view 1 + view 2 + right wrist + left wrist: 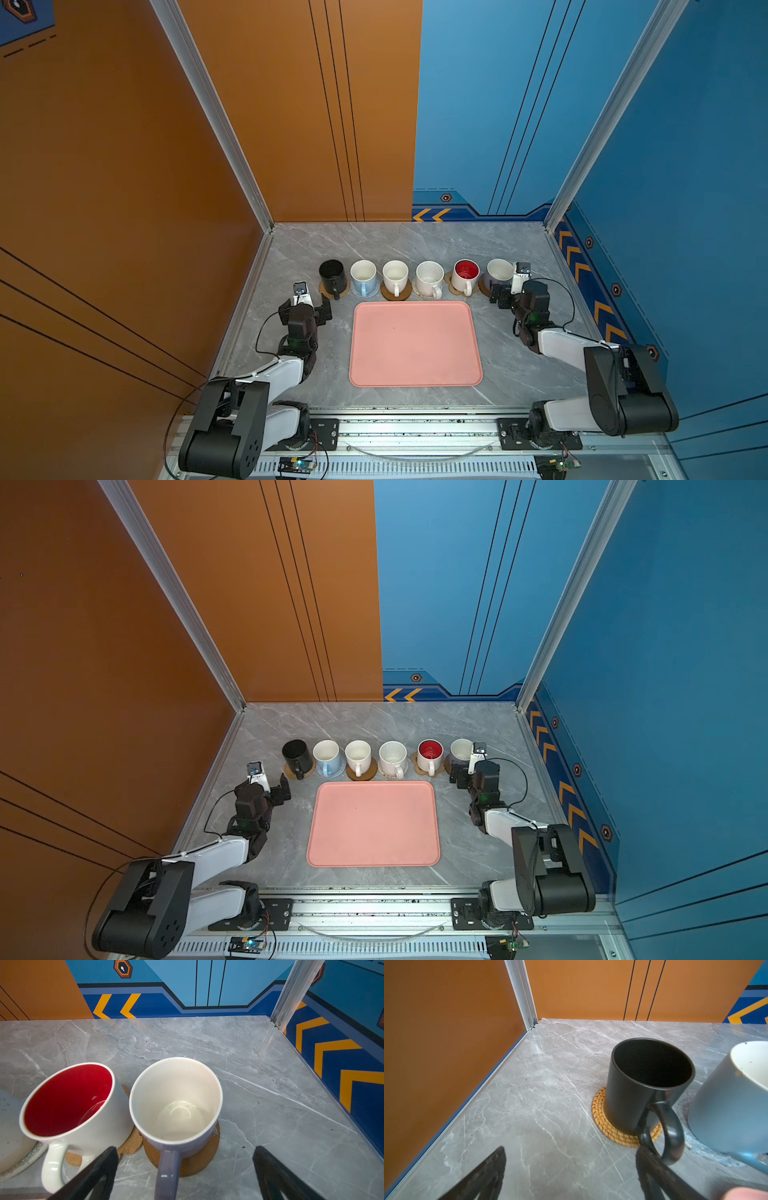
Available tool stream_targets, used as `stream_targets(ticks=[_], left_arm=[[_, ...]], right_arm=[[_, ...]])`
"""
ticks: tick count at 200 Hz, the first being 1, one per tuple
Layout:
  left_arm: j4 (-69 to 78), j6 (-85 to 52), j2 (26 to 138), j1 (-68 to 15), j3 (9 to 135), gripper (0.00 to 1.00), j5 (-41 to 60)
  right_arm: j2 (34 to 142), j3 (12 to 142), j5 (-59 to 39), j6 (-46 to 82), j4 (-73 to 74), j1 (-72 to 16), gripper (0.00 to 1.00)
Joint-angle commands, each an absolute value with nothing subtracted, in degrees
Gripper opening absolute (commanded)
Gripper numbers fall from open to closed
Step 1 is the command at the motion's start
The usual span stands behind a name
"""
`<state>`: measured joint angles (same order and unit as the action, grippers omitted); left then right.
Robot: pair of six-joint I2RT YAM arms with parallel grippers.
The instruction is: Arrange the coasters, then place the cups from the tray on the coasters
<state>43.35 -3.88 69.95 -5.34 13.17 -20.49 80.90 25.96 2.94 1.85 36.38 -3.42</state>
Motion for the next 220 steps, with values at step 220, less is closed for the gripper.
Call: stream_targets(ticks=[220], left_arm=[[77.8, -1.6, 91.7, -2.1, 10.0, 0.98, -15.8]], right_arm=[[88.6, 21.2, 0.8, 3.1, 52.4, -0.2, 1.0]])
